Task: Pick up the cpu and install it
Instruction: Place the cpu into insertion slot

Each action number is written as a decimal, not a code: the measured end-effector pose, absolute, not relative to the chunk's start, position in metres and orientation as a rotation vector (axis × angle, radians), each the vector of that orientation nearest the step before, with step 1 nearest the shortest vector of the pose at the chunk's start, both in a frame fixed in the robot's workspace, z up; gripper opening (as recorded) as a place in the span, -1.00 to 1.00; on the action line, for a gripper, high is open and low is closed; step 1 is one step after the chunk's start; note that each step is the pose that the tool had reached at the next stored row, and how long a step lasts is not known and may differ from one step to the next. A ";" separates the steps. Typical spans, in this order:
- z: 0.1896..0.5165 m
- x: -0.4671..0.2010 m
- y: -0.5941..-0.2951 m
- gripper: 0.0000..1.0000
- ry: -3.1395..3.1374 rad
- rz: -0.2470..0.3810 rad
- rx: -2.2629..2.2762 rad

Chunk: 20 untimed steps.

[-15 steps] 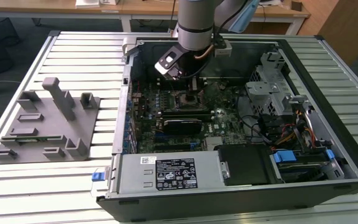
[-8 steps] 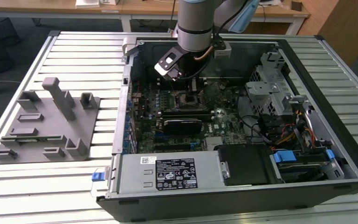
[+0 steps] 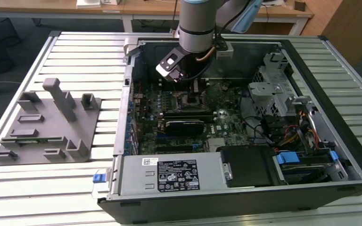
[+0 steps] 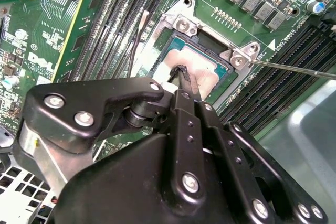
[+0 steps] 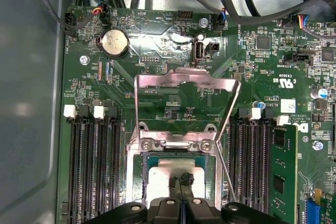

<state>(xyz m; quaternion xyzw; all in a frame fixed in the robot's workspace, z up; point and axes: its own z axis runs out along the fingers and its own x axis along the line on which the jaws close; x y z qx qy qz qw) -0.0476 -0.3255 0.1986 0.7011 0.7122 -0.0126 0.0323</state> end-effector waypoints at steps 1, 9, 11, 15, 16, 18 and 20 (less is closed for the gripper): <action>0.199 -0.048 -0.325 -0.79 2.193 -0.038 2.159; 0.198 -0.048 -0.325 -0.79 2.194 -0.035 2.160; 0.198 -0.048 -0.325 -0.79 2.194 -0.035 2.160; 0.200 -0.048 -0.325 -0.79 2.194 -0.035 2.160; 0.201 -0.048 -0.325 -0.79 2.194 -0.035 2.160; 0.202 -0.048 -0.325 -0.79 2.194 -0.035 2.160; 0.204 -0.048 -0.325 -0.79 2.194 -0.035 2.160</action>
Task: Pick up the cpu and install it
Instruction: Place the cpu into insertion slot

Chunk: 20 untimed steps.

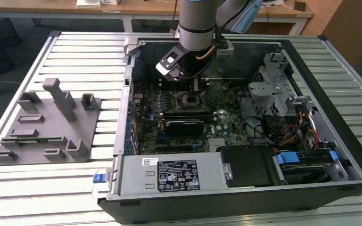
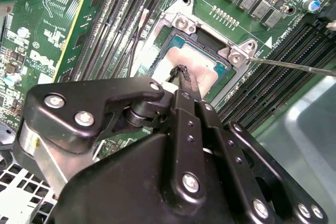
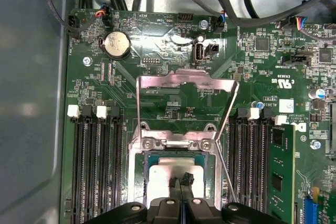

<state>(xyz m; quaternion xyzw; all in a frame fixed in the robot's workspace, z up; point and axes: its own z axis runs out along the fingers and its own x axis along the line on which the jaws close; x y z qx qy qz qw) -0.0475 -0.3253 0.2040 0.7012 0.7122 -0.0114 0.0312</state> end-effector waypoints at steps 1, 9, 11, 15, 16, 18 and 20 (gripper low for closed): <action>0.205 -0.048 -0.325 -0.79 2.194 -0.035 2.160; 0.221 -0.048 -0.325 -0.79 2.194 -0.035 2.160; 0.226 -0.048 -0.325 -0.79 2.194 -0.035 2.160; 0.237 -0.048 -0.325 -0.79 2.194 -0.034 2.159; 0.240 -0.048 -0.325 -0.79 2.193 -0.033 2.159; 0.246 -0.048 -0.325 -0.79 2.193 -0.032 2.159; 0.251 -0.048 -0.325 -0.79 2.192 -0.031 2.158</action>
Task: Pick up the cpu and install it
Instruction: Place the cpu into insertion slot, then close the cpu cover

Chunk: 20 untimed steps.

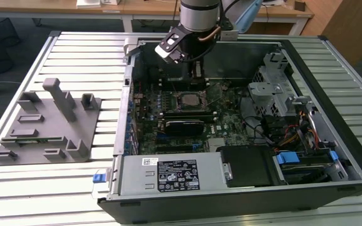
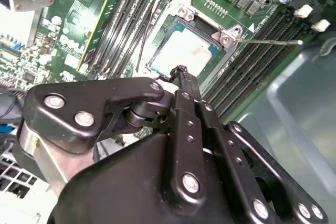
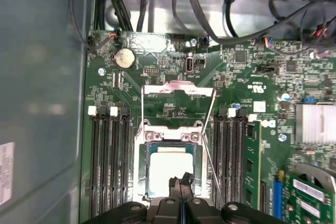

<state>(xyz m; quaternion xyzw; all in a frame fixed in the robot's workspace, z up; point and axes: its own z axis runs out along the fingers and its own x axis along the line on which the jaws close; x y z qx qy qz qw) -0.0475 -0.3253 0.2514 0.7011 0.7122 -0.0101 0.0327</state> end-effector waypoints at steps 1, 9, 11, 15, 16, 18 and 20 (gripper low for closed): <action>0.253 -0.048 -0.325 -0.79 2.192 -0.030 2.158; 0.255 -0.048 -0.325 -0.79 2.192 -0.030 2.158; 0.255 -0.048 -0.325 -0.79 2.192 -0.030 2.158; 0.255 -0.048 -0.325 -0.79 2.192 -0.030 2.158; 0.255 -0.048 -0.325 -0.79 2.192 -0.030 2.158; 0.255 -0.048 -0.325 -0.79 2.192 -0.030 2.158; 0.257 -0.048 -0.325 -0.79 2.191 -0.031 2.158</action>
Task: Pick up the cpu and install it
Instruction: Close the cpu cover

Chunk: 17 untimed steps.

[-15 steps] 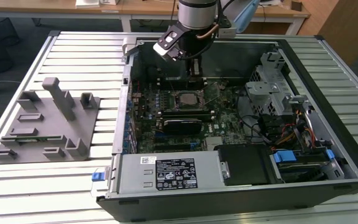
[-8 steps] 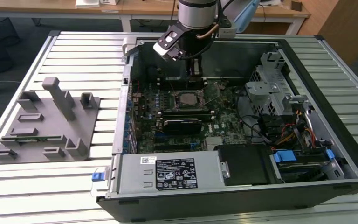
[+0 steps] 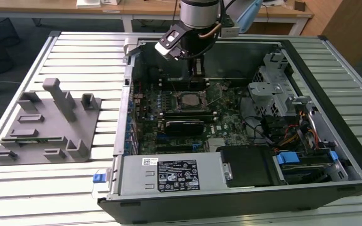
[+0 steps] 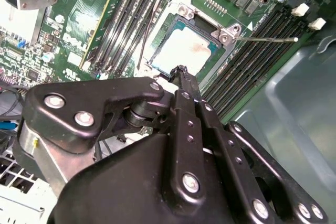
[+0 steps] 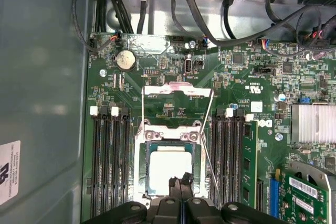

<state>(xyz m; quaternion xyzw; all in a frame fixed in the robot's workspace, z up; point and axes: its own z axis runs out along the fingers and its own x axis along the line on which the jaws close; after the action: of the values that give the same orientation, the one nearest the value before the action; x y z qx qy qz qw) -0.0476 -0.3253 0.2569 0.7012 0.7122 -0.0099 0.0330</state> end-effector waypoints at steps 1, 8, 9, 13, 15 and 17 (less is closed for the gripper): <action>0.258 -0.048 -0.325 -0.79 2.192 -0.030 2.158; 0.265 -0.048 -0.325 -0.79 2.192 -0.030 2.158; 0.265 -0.048 -0.325 -0.79 2.192 -0.030 2.158; 0.265 -0.044 -0.325 -0.79 2.191 -0.030 2.158; 0.265 -0.040 -0.325 -0.79 2.191 -0.030 2.158; 0.265 -0.035 -0.325 -0.79 2.191 -0.030 2.158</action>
<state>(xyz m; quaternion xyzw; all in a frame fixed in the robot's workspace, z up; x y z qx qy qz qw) -0.0348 -0.3253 0.2649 0.7012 0.7121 -0.0097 0.0330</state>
